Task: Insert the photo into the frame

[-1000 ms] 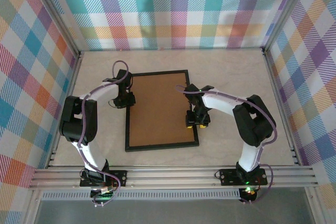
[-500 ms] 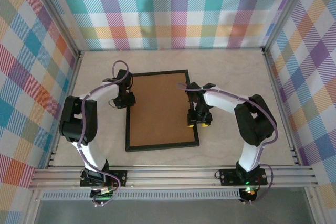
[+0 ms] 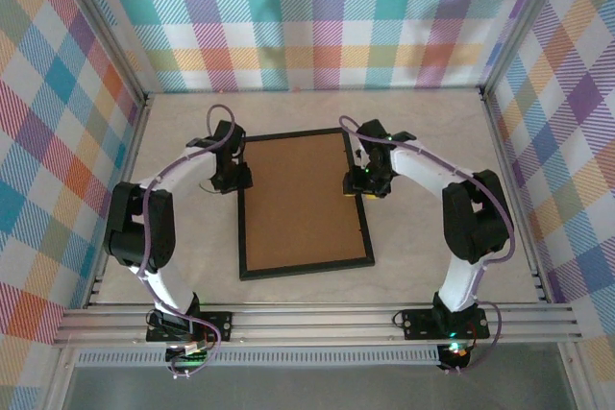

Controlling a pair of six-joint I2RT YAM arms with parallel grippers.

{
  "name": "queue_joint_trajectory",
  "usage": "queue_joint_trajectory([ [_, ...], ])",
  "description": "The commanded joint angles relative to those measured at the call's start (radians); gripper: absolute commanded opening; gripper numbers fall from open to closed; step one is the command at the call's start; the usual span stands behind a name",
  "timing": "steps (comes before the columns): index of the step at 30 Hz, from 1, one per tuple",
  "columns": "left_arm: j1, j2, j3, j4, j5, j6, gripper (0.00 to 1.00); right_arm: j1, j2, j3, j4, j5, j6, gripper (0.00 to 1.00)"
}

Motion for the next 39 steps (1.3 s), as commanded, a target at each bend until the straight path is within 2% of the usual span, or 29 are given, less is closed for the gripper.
queue_joint_trajectory([
  [1, 0.003, -0.023, 0.028, -0.05, -0.036, 0.0, 0.44, -0.02, 0.015, 0.013, 0.013, -0.003, -0.051, 0.56],
  [6, 0.04, -0.023, 0.045, -0.05, -0.007, -0.009, 0.61, -0.04, 0.08, 0.075, 0.008, 0.018, -0.099, 0.53],
  [13, 0.127, -0.01, 0.059, -0.021, 0.106, -0.048, 0.69, -0.057, 0.191, 0.185, 0.026, 0.06, -0.106, 0.46],
  [18, 0.177, 0.02, 0.086, -0.034, 0.128, -0.046, 0.69, -0.061, 0.253, 0.229, 0.038, 0.071, -0.116, 0.42],
  [22, 0.195, 0.077, 0.137, -0.054, 0.069, -0.018, 0.68, -0.065, 0.288, 0.242, 0.048, 0.072, -0.11, 0.36],
  [27, 0.197, 0.173, 0.251, -0.109, 0.017, 0.044, 0.58, -0.065, 0.291, 0.214, 0.06, 0.071, -0.103, 0.31],
  [31, 0.196, 0.24, 0.34, -0.146, 0.049, 0.092, 0.5, -0.065, 0.283, 0.184, 0.067, 0.058, -0.099, 0.22],
  [39, 0.197, 0.304, 0.4, -0.191, 0.063, 0.11, 0.55, -0.064, 0.212, 0.08, 0.096, -0.027, -0.006, 0.18],
])
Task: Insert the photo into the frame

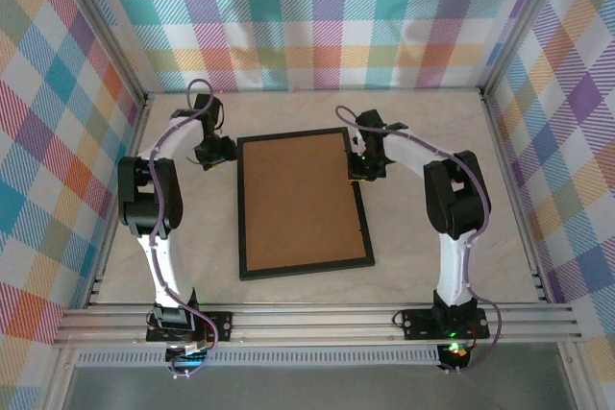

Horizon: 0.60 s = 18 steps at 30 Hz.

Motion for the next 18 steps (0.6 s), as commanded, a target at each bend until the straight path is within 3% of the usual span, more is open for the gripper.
queue_joint_trajectory([
  [1, 0.009, 0.015, 0.017, -0.053, 0.015, 0.021, 0.55, -0.005, -0.027, -0.088, -0.013, -0.063, 0.08, 0.18],
  [6, 0.008, 0.025, 0.0, -0.024, 0.071, 0.001, 0.56, -0.003, -0.099, -0.154, 0.043, -0.184, 0.133, 0.22],
  [12, -0.015, 0.064, 0.008, 0.026, 0.163, -0.021, 0.59, -0.011, -0.082, -0.047, -0.014, -0.032, 0.06, 0.45],
  [18, -0.041, 0.108, 0.023, 0.076, 0.209, -0.061, 0.63, -0.014, 0.011, 0.08, -0.047, 0.062, 0.012, 0.5],
])
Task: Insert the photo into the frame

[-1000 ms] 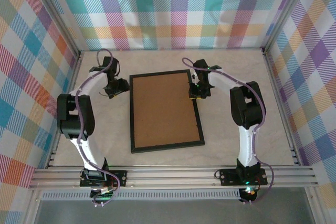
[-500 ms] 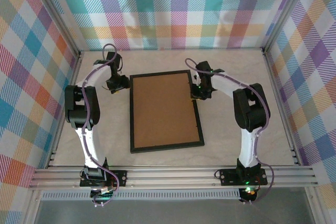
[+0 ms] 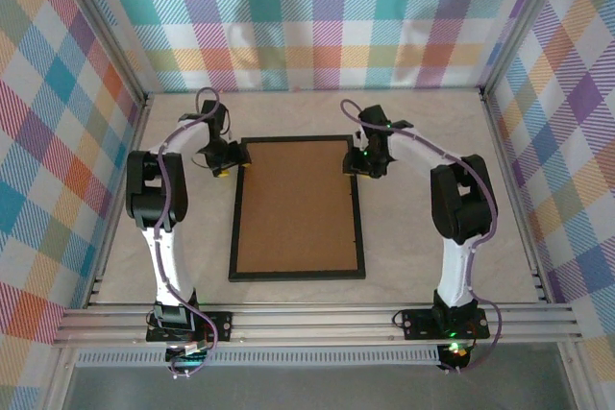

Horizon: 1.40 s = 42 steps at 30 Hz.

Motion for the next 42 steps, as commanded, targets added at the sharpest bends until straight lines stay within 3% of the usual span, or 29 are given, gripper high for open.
queue_joint_trajectory([
  [1, -0.024, 0.035, 0.036, 0.035, 0.067, -0.034, 0.63, -0.007, 0.065, 0.052, -0.035, 0.065, -0.041, 0.5],
  [11, -0.087, 0.128, 0.217, 0.03, 0.148, -0.088, 0.63, -0.007, 0.109, 0.059, -0.026, 0.088, -0.034, 0.5],
  [18, -0.073, 0.099, 0.335, -0.162, -0.084, 0.04, 0.64, -0.009, 0.121, 0.06, -0.013, 0.091, -0.037, 0.45],
  [23, -0.052, 0.098, 0.356, -0.23, -0.177, 0.133, 0.6, -0.009, 0.121, 0.057, -0.008, 0.087, -0.042, 0.45],
  [33, -0.028, 0.086, 0.306, -0.275, -0.127, 0.27, 0.6, -0.009, 0.123, 0.043, -0.006, 0.084, -0.048, 0.45],
  [42, -0.025, 0.026, 0.167, -0.239, -0.075, 0.277, 0.6, -0.009, 0.126, 0.043, -0.006, 0.08, -0.049, 0.45],
])
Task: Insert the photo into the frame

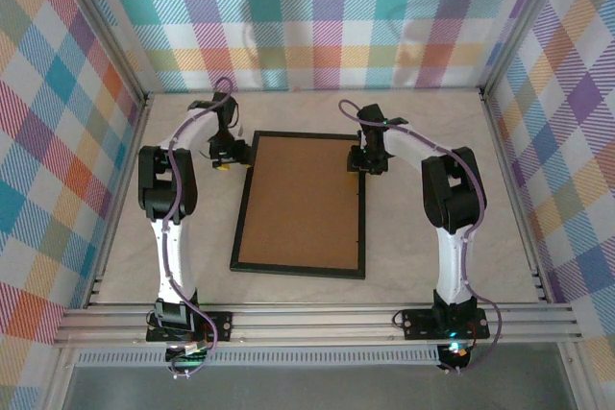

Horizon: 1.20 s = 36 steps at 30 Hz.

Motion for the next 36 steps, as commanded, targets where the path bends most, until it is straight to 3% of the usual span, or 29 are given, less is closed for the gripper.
queue_joint_trajectory([
  [1, 0.006, -0.084, -0.062, 0.001, 0.031, 0.011, 0.6, -0.001, 0.019, -0.022, 0.006, 0.001, -0.025, 0.45],
  [5, 0.005, -0.118, -0.124, 0.024, 0.046, -0.001, 0.6, 0.0, 0.02, -0.029, 0.01, -0.002, -0.022, 0.43],
  [9, 0.005, -0.142, -0.18, 0.054, 0.035, -0.018, 0.6, 0.0, 0.017, -0.038, 0.011, -0.01, -0.008, 0.22],
  [11, 0.004, -0.149, -0.189, 0.063, 0.014, -0.036, 0.6, 0.0, 0.009, -0.048, 0.005, 0.008, 0.008, 0.18],
  [17, 0.028, -0.26, -0.255, 0.131, -0.149, -0.153, 0.59, -0.021, -0.022, -0.08, 0.043, 0.023, 0.001, 0.18],
  [26, 0.084, -0.34, -0.347, 0.174, -0.074, -0.21, 0.6, -0.024, 0.065, 0.086, 0.005, -0.036, -0.124, 0.18],
  [36, 0.078, -0.246, -0.277, 0.164, 0.057, -0.146, 0.6, -0.025, 0.077, 0.095, -0.019, -0.039, -0.128, 0.2],
])
